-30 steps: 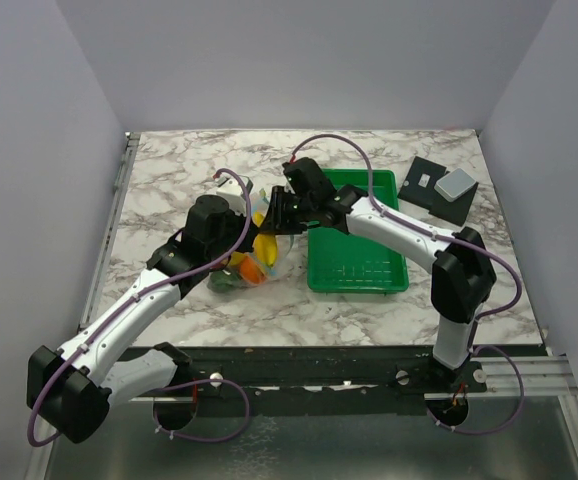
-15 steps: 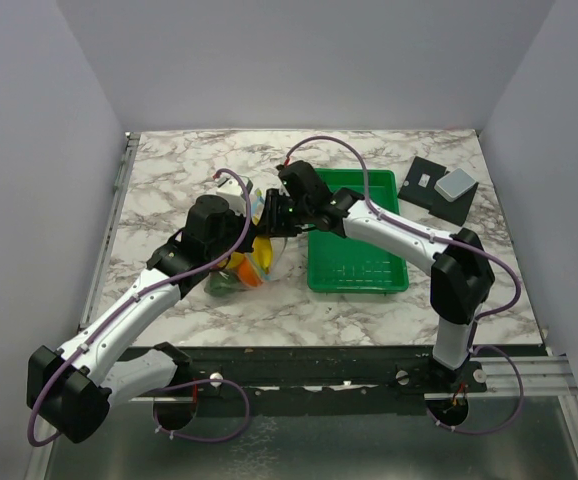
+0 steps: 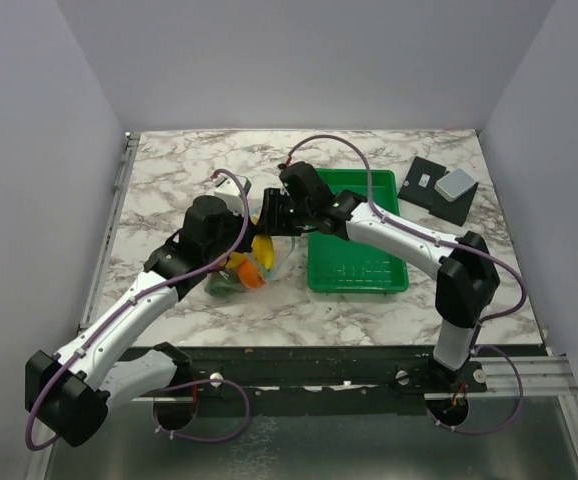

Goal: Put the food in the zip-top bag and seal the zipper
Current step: Place the fake fruit in the zipper food storage bag, then adjust the zipper food storage bag at the center of the board.

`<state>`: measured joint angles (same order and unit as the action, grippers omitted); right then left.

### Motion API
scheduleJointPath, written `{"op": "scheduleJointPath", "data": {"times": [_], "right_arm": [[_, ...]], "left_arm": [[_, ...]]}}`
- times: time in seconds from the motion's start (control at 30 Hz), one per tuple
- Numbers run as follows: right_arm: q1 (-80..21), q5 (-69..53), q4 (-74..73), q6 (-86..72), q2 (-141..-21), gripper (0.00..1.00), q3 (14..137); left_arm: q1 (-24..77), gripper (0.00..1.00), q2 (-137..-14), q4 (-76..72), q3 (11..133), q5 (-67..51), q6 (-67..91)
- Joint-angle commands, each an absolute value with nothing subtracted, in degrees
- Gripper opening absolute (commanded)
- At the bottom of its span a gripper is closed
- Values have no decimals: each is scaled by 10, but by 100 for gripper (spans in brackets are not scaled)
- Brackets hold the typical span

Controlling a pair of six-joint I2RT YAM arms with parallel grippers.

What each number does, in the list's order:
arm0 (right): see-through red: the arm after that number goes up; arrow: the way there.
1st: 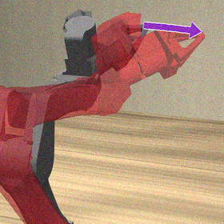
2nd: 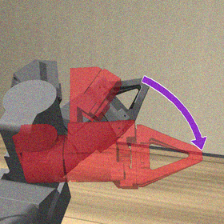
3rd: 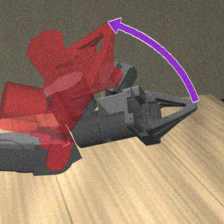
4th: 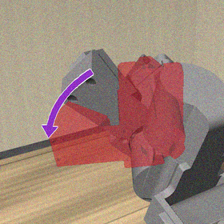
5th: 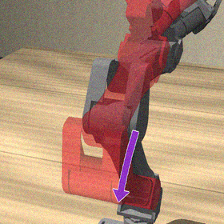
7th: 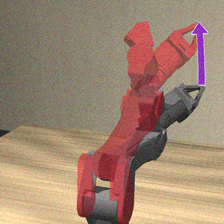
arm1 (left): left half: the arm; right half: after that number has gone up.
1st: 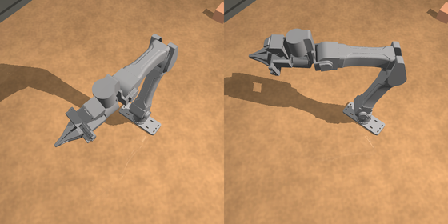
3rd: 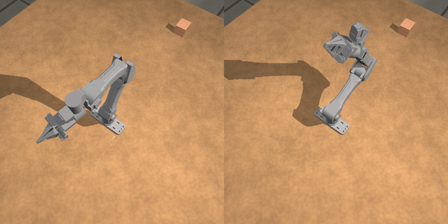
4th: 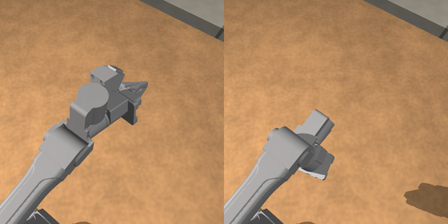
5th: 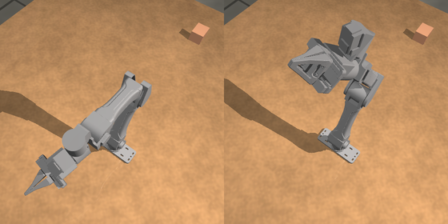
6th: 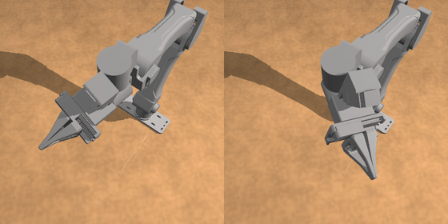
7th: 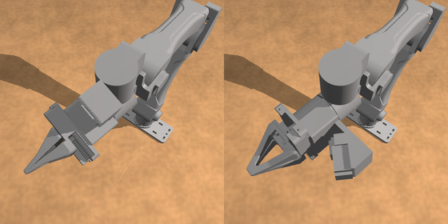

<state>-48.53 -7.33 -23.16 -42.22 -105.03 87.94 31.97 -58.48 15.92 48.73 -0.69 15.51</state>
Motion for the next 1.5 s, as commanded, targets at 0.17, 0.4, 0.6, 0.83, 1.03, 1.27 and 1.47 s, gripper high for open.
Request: {"op": "scheduleJointPath", "data": {"times": [0.17,0.4,0.6,0.83,1.03,1.27,1.47], "right_arm": [[-492,11,-250,-392,-989,59,888],[-492,63,-278,-375,-946,59,867],[-491,87,-286,-381,-895,58,811],[-491,83,-279,-412,-872,50,739],[-491,80,-269,-426,-879,46,713],[-485,52,-242,-433,-907,40,702],[-480,35,-226,-438,-926,33,698]], "left_arm": [[323,0,-574,138,492,-7,149],[323,0,-577,138,492,-4,149],[323,0,-581,137,493,-4,149],[322,0,-584,137,493,-4,149],[323,0,-583,138,492,-4,148],[323,0,-583,138,492,-4,148],[323,0,-578,138,490,-4,147]]}}
